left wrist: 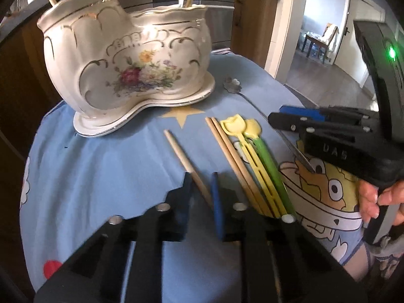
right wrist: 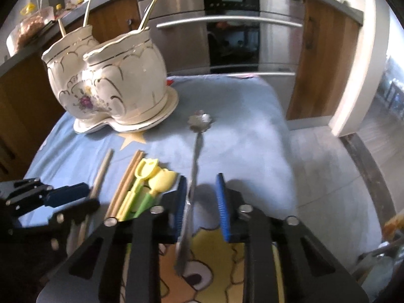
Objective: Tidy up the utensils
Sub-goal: 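Move both tools back to the cloth and grasp another wooden chopstick with the left tool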
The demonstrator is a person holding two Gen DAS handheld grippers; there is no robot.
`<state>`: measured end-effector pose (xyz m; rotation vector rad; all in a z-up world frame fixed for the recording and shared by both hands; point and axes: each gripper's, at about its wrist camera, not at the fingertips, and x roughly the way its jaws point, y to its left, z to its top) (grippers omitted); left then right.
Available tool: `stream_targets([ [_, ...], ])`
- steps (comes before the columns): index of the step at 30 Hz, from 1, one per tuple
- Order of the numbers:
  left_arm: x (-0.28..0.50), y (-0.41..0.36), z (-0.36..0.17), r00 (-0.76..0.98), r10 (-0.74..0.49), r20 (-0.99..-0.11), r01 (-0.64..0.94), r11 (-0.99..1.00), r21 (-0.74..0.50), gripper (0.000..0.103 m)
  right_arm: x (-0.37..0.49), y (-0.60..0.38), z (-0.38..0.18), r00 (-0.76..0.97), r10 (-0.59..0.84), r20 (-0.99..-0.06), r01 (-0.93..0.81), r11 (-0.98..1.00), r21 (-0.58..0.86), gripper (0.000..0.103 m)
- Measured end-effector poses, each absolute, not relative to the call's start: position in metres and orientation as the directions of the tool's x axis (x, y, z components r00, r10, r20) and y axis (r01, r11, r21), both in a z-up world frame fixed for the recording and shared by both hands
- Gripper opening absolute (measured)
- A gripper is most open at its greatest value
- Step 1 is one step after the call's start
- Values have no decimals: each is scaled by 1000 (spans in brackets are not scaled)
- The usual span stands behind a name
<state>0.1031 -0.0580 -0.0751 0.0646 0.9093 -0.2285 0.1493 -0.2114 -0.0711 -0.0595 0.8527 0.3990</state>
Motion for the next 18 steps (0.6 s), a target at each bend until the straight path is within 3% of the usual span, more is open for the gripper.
stream_targets([
  [7, 108, -48, -72, 551, -216, -806, 291, 955, -57, 7, 151, -201, -74, 585, 293, -756, -391, 919, 54, 5],
  [15, 97, -34, -68, 506, -219, -835, 405, 914, 6, 6, 145, -210, -70, 550, 280, -787, -396, 917, 50, 5],
  [18, 93, -26, -66, 497, -223, -838, 407, 914, -2, 6, 149, -208, -69, 558, 267, -785, -391, 920, 35, 13],
])
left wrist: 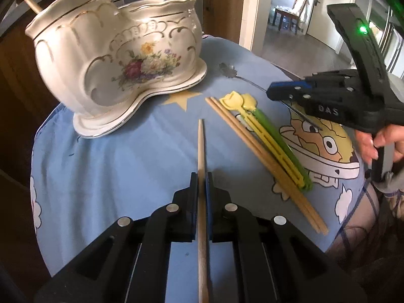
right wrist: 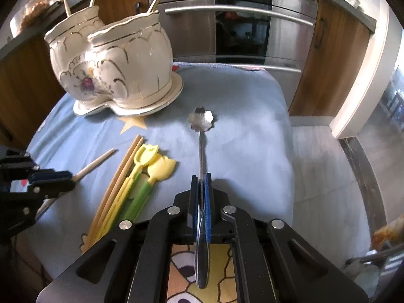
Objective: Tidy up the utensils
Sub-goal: 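Move both tools back to the cloth and grasp another wooden chopstick with the left tool, then lift the chopstick toward the taller cup while the right tool grasps and lifts the silver spoon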
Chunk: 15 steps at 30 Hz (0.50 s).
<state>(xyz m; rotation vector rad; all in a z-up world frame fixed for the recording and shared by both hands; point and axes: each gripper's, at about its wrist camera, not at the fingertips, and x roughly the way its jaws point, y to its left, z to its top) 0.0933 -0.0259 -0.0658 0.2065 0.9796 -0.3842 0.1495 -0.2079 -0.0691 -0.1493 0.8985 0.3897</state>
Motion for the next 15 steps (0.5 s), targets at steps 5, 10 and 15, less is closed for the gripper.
stream_targets([
  [5, 81, -15, -67, 490, -240, -838, 395, 918, -32, 7, 163, -197, -72, 564, 255, -785, -394, 919, 16, 13],
  [10, 73, -8, -68, 483, -258, -837, 381, 922, -65, 9, 174, -196, -73, 559, 278, -781, -384, 922, 54, 12],
  [15, 75, -14, -70, 496, -258, -829, 380, 923, -60, 8, 179, -196, -74, 565, 298, -770, -381, 921, 77, 4],
])
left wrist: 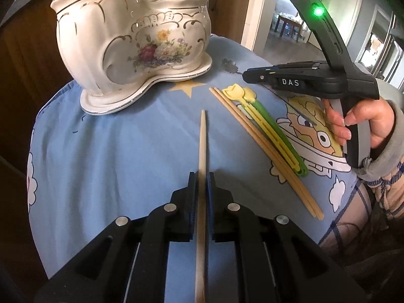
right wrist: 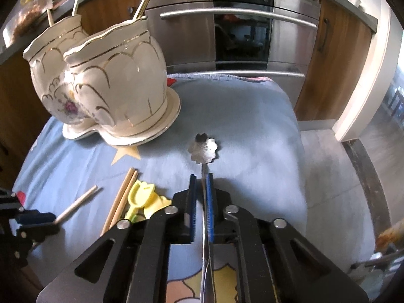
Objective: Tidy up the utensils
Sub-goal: 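Lift the chopstick toward the taller cup while the right tool grasps and lifts the silver spoon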
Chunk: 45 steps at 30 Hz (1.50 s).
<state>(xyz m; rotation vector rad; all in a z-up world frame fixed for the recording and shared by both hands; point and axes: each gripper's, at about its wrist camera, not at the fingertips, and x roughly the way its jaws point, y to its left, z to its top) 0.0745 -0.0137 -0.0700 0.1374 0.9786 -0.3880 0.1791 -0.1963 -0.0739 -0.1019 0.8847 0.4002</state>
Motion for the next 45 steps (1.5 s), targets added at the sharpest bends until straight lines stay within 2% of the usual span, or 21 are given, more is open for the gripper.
stream_targets([
  [6, 76, -15, -70, 513, -272, -814, 383, 921, -66, 6, 165, -199, -62, 617, 300, -728, -390, 920, 49, 4],
  [19, 54, -1, -40, 572, -302, -763, 397, 916, -65, 6, 100, -212, -2, 777, 379, -502, -436, 900, 5, 2],
  [26, 47, 4, -25, 614, -318, -723, 392, 917, -70, 6, 80, -211, 21, 808, 398, -434, -445, 895, -7, 2],
  [31, 40, 16, 6, 704, -327, -630, 385, 922, -47, 6, 78, -209, 43, 826, 416, -380, -448, 894, 6, 2],
  [37, 45, 43, 60, 839, -313, -445, 330, 943, -41, 6, 91, -200, 74, 842, 456, -288, -463, 885, 47, 2],
  [41, 63, 56, 90, 895, -306, -325, 299, 952, -71, 6, 106, -191, 91, 844, 482, -236, -480, 875, 68, 2],
  [45, 89, 69, 112, 908, -328, -261, 299, 943, -142, 6, 130, -181, 103, 823, 529, -204, -513, 848, 130, 2],
])
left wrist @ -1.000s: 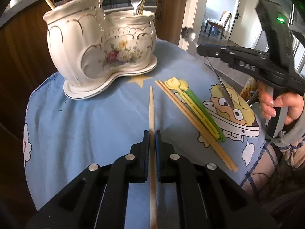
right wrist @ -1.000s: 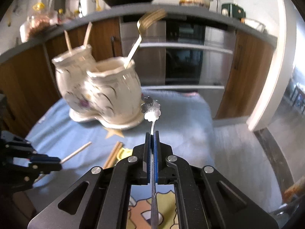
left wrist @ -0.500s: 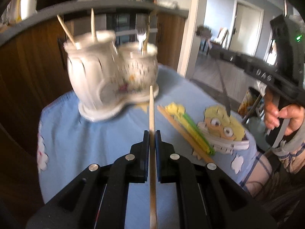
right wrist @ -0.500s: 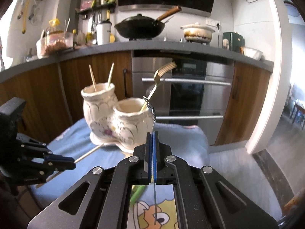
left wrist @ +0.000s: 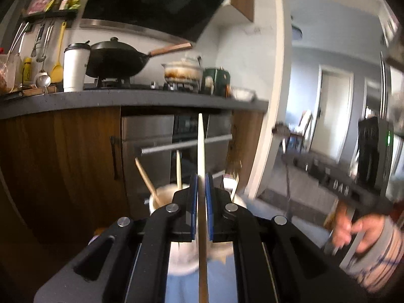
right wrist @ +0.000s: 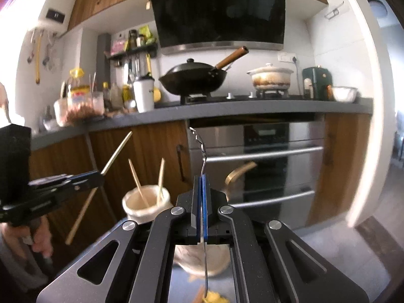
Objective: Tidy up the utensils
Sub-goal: 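Lift the chopstick toward the taller cup while the right tool grasps and lifts the silver spoon, then lower the chopstick into the taller cup while the right tool drops the spoon into the shorter cup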
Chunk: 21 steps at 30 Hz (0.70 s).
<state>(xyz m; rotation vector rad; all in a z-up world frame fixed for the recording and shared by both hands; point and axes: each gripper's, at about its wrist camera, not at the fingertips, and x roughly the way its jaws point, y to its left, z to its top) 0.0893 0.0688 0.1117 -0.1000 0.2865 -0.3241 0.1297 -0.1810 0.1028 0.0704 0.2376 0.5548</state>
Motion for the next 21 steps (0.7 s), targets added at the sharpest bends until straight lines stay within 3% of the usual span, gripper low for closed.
stream_targets([
  [6, 127, 80, 126, 918, -356, -173, 313, 921, -231, 6, 156, -165, 116, 828, 539, -154, -516, 841, 165, 2],
  [12, 162, 68, 118, 945, -296, -140, 267, 944, -191, 6, 181, -157, 116, 835, 539, -113, -513, 836, 195, 2],
  [21, 177, 55, 80, 956, -260, -136, 243, 961, -133, 6, 200, -142, 73, 817, 545, -189, -521, 837, 167, 2],
])
